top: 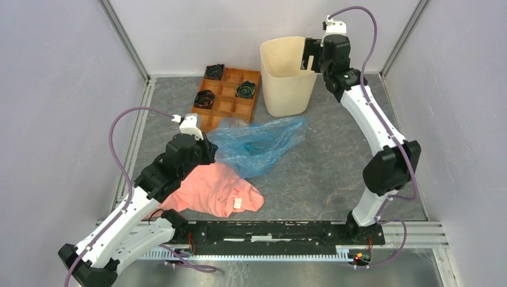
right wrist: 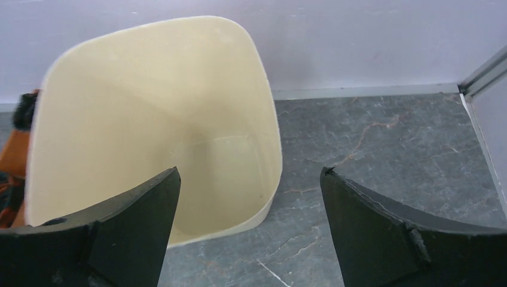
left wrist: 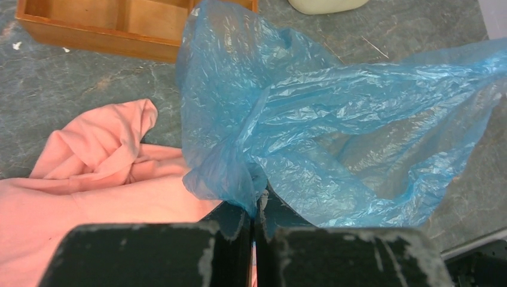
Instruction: Put the trash bags into the trash bin
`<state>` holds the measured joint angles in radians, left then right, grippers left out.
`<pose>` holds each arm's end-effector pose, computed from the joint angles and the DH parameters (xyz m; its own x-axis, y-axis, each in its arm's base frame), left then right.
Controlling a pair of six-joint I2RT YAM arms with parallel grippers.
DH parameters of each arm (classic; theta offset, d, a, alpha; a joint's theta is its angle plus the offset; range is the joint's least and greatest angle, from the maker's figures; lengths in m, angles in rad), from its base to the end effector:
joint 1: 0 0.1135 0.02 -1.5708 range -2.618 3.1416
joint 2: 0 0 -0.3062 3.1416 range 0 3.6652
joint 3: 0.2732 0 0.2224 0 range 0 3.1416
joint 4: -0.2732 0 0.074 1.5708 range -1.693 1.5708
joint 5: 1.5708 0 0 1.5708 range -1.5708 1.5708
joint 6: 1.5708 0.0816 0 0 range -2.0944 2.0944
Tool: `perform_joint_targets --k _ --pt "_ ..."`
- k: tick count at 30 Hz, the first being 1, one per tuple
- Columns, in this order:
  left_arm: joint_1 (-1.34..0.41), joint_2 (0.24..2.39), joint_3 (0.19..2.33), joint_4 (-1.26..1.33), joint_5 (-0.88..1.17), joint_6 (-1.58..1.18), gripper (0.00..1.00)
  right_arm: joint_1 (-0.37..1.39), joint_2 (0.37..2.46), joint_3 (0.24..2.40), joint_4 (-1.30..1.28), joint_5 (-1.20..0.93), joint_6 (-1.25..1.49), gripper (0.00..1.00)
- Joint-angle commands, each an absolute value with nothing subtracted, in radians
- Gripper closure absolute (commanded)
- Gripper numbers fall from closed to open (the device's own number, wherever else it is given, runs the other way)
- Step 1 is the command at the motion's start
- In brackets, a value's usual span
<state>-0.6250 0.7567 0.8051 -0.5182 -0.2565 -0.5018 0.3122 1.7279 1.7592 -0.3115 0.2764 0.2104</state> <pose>0.1295 -0.0679 0.3248 -0.5059 -0.2087 -0.8370 0.1588 0.9312 -0.3282 0.4128 0.1098 0.4404 -0.2670 0.1250 -0.9556 0.0101 0.9919 0.1269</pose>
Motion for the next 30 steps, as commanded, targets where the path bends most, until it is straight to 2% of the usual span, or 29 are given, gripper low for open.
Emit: perform_joint_targets --k 1,5,14,16,20,23,30 --pt "-0.626 0.745 0.838 -0.481 -0.191 -0.451 0.98 0.305 1.813 1.867 -0.367 0.361 0.224 0.07" --pt "-0.626 0.723 0.844 -0.487 -0.177 -0.454 0.98 0.296 1.884 1.928 -0.399 0.383 0.16 0.18" --pt "-0.626 0.684 0.895 -0.53 -0.189 -0.45 0.98 0.285 1.904 1.929 -0.431 0.352 0.114 0.63" --pt "-0.626 0.664 0.905 -0.536 -0.185 -0.456 0.98 0.281 1.907 1.927 -0.44 0.346 0.116 0.76" --pt "-0.626 0.628 0.929 -0.553 -0.188 -0.469 0.98 0.276 1.895 1.938 -0.47 0.326 0.124 0.93" --pt "-0.626 0.628 0.953 -0.56 -0.209 -0.472 0.98 0.276 1.867 1.948 -0.512 0.316 0.107 1.0" --pt "-0.626 0.654 1.021 -0.56 -0.251 -0.45 0.98 0.276 1.702 1.817 -0.605 0.31 0.054 1.0"
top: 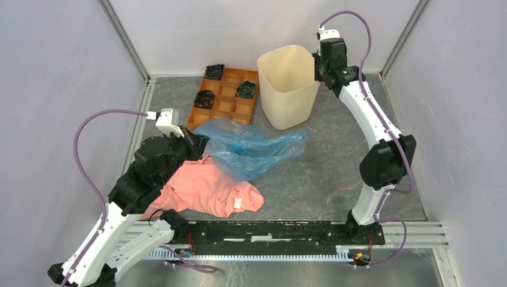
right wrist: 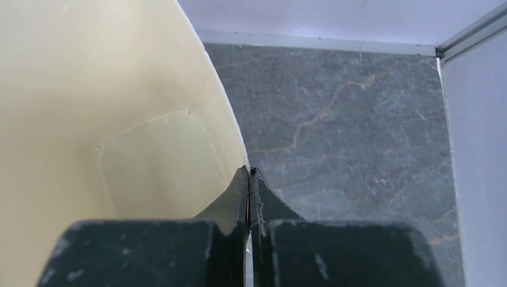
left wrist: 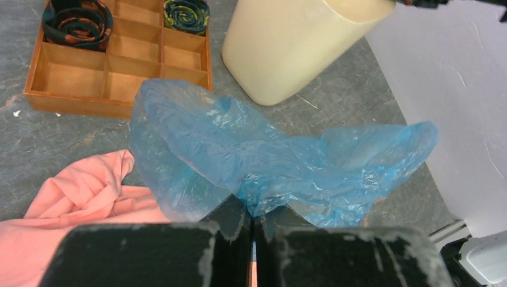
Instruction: Put the trash bags into the trash bin
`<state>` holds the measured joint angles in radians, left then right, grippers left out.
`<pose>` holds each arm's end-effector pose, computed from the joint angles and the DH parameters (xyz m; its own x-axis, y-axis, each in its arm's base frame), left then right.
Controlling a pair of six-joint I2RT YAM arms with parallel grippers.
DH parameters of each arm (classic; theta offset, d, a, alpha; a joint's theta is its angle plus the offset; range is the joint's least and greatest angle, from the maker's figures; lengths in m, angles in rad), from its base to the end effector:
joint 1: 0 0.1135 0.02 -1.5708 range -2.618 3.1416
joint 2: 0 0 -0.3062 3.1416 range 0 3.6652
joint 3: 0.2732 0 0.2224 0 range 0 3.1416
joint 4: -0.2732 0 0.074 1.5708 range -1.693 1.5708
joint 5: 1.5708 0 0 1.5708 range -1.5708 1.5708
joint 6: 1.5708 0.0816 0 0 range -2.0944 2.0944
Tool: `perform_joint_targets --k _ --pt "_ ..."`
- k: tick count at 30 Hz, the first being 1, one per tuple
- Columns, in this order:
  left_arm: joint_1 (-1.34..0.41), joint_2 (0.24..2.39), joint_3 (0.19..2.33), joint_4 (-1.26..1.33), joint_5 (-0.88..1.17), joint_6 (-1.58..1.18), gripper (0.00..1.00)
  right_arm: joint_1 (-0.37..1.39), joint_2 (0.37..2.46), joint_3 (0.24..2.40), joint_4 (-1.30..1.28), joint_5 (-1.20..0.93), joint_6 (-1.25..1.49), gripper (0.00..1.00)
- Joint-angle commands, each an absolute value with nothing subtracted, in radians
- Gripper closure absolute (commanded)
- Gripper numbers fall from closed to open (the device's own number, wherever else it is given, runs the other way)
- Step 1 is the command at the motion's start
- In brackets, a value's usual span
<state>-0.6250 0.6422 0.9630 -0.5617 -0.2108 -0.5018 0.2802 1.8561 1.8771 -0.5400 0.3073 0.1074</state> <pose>0.0979 -0.0496 0.3847 -0.3656 -0.3162 -0.8754 0.2641 0.8666 -0.4233 0.4401 0.1009 0.3965 -0.4751 -0.0304 -0.8794 0.0400 0.9976 -0.0561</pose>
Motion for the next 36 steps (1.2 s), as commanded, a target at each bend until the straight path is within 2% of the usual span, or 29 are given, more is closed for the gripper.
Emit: perform_joint_targets --k 1,12,20,29,31,33,36 --pt "-0.626 0.652 1.028 -0.562 -0.259 -0.447 0.98 0.276 1.669 1.783 -0.615 0.307 0.044 1.0" --pt "-0.626 0.645 1.008 -0.555 -0.26 -0.475 0.98 0.31 1.323 1.33 -0.587 0.227 0.044 1.0" --pt "-0.626 0.655 1.018 -0.548 -0.255 -0.48 0.98 0.335 1.267 1.253 -0.603 0.189 0.05 0.99" --pt "-0.626 0.64 1.022 -0.556 -0.257 -0.501 0.98 0.349 1.14 1.31 -0.735 0.235 0.011 0.33" --pt "-0.626 0.636 1.017 -0.558 -0.248 -0.52 0.98 0.349 1.074 1.278 -0.757 0.233 0.012 0.26" --pt "-0.626 0.631 1.009 -0.558 -0.233 -0.542 0.98 0.35 0.996 1.217 -0.765 0.196 0.03 0.23" --pt "-0.626 0.629 1.004 -0.563 -0.212 -0.574 0.98 0.351 0.864 1.05 -0.701 -0.018 0.081 0.2"
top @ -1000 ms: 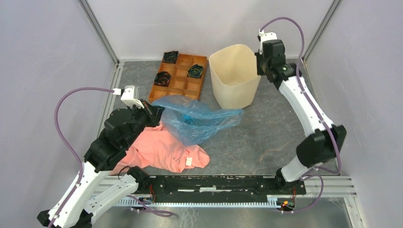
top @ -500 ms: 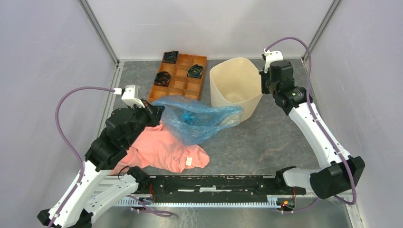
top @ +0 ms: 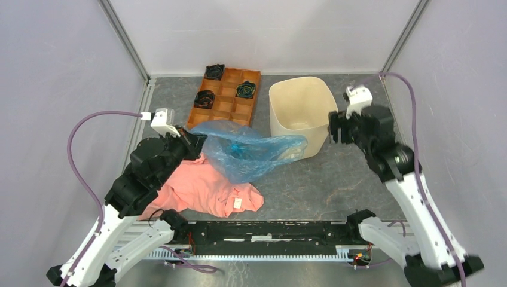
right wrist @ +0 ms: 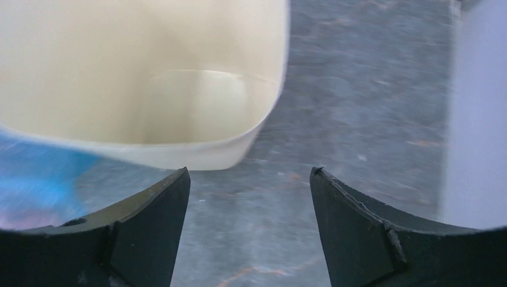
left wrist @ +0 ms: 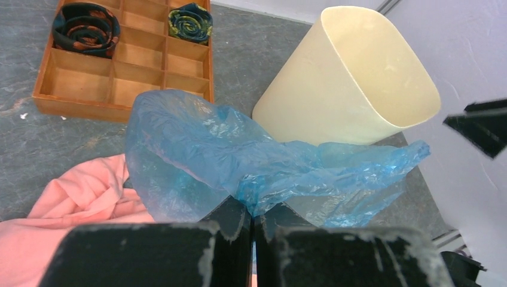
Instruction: Put the trash bags into the trash bin
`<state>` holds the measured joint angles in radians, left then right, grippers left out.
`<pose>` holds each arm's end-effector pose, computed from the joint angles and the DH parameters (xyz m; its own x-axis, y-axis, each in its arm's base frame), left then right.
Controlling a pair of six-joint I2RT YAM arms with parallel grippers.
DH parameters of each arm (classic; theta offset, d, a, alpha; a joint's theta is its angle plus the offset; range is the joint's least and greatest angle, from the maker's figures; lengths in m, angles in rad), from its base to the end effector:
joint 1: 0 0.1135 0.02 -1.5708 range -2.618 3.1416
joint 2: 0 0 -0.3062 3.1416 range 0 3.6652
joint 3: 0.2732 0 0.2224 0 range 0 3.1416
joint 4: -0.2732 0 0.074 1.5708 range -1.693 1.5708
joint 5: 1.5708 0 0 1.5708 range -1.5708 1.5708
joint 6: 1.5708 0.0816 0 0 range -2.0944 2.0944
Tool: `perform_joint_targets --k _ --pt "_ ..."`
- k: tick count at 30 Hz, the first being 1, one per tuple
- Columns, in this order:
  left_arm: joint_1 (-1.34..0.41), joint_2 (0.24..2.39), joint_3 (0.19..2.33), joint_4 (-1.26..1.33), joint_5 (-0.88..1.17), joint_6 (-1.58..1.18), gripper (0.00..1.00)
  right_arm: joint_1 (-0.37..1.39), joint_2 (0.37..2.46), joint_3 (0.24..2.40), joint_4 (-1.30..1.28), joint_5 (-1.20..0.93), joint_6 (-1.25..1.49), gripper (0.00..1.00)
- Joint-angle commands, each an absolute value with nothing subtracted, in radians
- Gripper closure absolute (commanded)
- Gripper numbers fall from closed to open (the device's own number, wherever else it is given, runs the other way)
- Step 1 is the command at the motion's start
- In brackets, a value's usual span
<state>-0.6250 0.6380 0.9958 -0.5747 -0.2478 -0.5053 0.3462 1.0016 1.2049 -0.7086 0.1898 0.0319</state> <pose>0.0953 -0.0441 0.3941 -0.3333 -0.3382 -0.8801 0.2419 0.8715 -0.4265 0.1816 0.0491 0.3988 -0.4608 -0.1329 -0.8775 -0.1633 0.9845 -0.0634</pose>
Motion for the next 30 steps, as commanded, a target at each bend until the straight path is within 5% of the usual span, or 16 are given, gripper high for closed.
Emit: perform_joint_targets --k 1,6,11,24,27,30 --pt "-0.627 0.63 1.004 -0.566 -0.205 -0.584 0.98 0.352 0.813 0.96 -0.646 -0.128 0.106 0.19" --pt "-0.626 0.647 1.057 -0.628 -0.2 -0.625 0.98 0.356 0.609 0.525 -0.115 -0.544 0.422 0.15" --pt "-0.626 0.66 1.101 -0.701 -0.202 -0.684 0.98 0.36 0.547 0.298 0.328 -0.598 0.705 0.1" --pt "-0.626 0.695 1.149 -0.747 -0.247 -0.824 0.98 0.419 0.538 0.228 0.527 -0.65 0.702 0.04" --pt "-0.626 0.73 1.201 -0.769 -0.261 -0.789 0.98 0.449 0.633 0.238 0.663 -0.593 0.728 0.11" --pt "-0.626 0.744 1.267 -0.787 -0.28 -0.747 0.98 0.53 0.763 0.348 0.685 -0.603 0.665 0.31"
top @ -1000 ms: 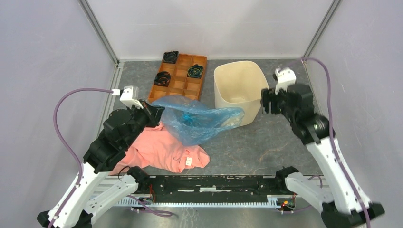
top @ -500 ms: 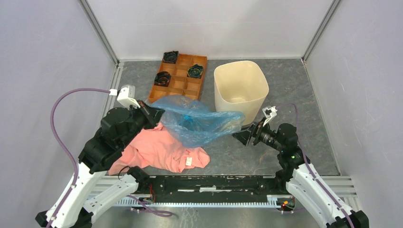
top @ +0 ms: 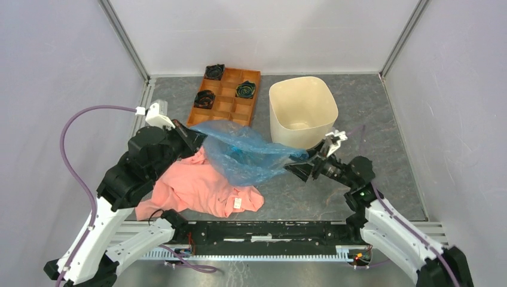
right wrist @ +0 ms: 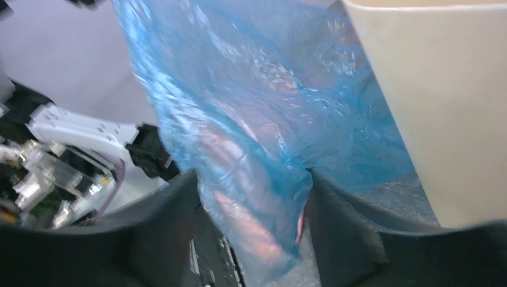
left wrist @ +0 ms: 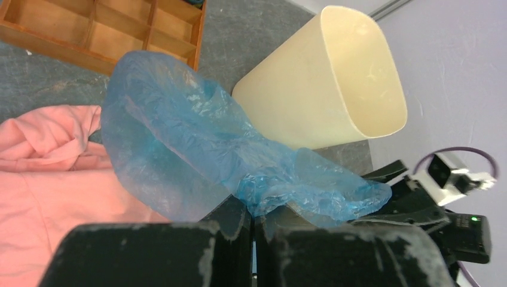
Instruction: Put the trash bags into the trash bin
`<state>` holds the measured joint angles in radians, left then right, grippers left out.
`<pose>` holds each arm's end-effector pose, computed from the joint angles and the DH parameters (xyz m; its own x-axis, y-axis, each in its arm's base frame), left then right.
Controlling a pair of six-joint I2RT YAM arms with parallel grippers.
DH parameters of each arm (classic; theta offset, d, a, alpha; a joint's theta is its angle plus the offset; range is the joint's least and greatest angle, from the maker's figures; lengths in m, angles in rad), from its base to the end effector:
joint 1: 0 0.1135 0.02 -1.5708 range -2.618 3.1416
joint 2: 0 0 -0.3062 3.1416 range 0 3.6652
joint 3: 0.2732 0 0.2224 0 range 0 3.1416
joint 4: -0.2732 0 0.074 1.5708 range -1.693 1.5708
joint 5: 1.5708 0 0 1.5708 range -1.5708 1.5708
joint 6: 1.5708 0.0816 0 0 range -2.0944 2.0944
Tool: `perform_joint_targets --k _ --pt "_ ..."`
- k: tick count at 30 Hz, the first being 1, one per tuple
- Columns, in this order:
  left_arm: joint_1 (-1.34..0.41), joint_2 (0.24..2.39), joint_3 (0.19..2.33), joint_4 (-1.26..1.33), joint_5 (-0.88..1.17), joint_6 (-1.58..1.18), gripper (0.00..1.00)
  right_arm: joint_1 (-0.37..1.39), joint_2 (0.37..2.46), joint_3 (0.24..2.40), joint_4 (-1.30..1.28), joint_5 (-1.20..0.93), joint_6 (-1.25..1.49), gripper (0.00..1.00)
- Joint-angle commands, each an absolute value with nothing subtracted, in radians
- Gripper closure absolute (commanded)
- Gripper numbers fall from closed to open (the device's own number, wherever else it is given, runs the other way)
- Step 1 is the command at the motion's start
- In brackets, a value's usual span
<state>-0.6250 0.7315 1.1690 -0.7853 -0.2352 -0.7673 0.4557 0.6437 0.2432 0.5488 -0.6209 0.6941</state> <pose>0.0962 -0.0459 0.4109 -0.4706 -0.4929 -0.7318 0.0898 0.7984 -0.5955 0.0999 0.1018 0.2898 -0.4575 0.3552 -0.8152 -0.7571 0.3251 0.5666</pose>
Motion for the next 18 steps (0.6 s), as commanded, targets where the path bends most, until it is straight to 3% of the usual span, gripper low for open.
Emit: perform_joint_targets --k 1,3,6,12,18 --pt "-0.626 0.741 1.281 -0.788 -0.288 -0.735 0.98 0.565 0.794 0.389 0.661 -0.602 0.642 0.46" --pt "-0.626 0.734 1.312 -0.789 -0.303 -0.709 0.98 0.615 0.836 0.461 0.608 -0.587 0.616 0.75" --pt "-0.626 0.733 1.384 -0.77 -0.28 -0.667 0.98 0.697 0.848 0.534 0.575 -0.547 0.609 0.94" --pt "-0.626 0.847 1.559 -0.579 -0.033 -0.592 0.98 0.76 0.906 0.85 0.317 -0.469 0.484 1.0" --pt "-0.626 1.151 1.892 -0.415 0.229 -0.556 0.98 0.759 1.031 1.297 -0.043 -0.175 0.254 0.99"
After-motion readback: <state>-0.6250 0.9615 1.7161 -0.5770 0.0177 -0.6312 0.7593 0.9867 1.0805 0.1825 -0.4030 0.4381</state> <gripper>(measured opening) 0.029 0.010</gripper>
